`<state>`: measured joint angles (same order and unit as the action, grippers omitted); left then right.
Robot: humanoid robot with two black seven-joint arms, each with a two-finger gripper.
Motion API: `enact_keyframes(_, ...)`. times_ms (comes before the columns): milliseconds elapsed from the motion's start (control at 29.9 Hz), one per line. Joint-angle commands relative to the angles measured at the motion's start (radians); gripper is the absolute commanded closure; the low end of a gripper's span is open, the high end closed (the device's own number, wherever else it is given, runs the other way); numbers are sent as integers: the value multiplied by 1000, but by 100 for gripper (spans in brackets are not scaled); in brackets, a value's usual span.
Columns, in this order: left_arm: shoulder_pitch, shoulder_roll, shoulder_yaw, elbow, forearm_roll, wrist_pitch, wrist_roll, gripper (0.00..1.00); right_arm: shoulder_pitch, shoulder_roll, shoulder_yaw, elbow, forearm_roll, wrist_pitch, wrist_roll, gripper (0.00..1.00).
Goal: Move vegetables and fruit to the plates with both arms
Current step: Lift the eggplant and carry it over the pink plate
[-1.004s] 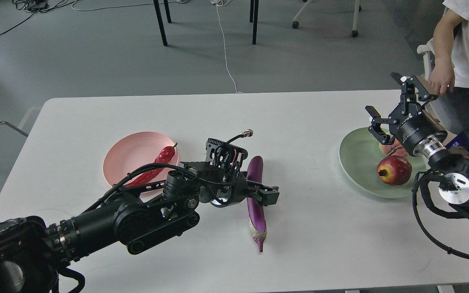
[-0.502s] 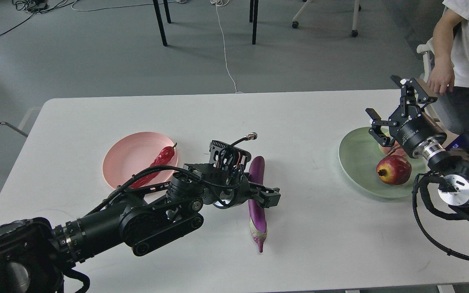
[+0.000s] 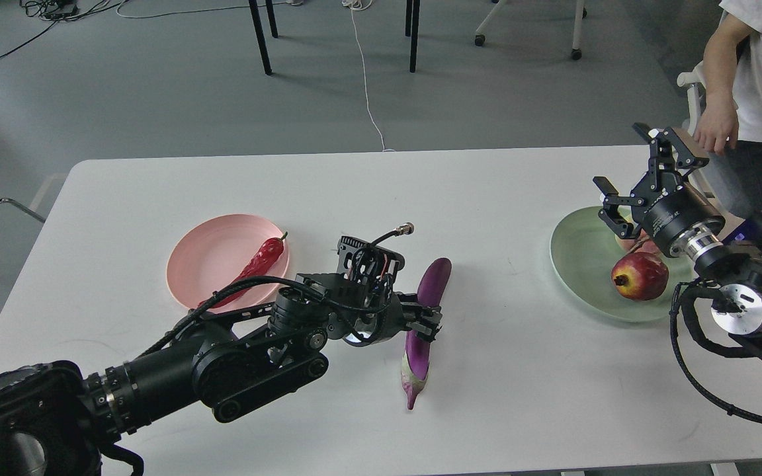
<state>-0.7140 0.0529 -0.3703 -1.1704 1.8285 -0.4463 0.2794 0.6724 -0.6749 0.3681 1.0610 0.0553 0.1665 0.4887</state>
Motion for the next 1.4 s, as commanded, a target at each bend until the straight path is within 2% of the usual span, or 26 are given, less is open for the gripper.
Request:
enact_keyframes(0,-10,4,-7,-9,-3,3,3,87,-1,0,0,1,0,-1,0,1)
enact_keyframes(134,-53,13,-24,-28,-14,9,1,88,-1,0,0,-1,0,-1,0,1)
enact_keyframes(335,-90,113,-55,-110,-119,11,0,88,-1,0,-3,-6,-11,-4,0,1)
enact_keyframes(502,-90,222,-73,-172,-135,14,-35,88,-1,-6,-3,-6,-11,-4,0,1)
enact_keyframes(669,-82,323,-81,-225,-135,55,-77,89,-2,0,-3,-6,-11,-4,0,1)
enact_keyframes(1037,-78,495,-71,-238,-135,92,-167,90,-5,0,-3,-6,-11,-4,0,1)
enact_keyframes(1371,-45,568,-61,-224,-133,90,-178,90,-7,0,-3,-4,-12,-4,0,1)
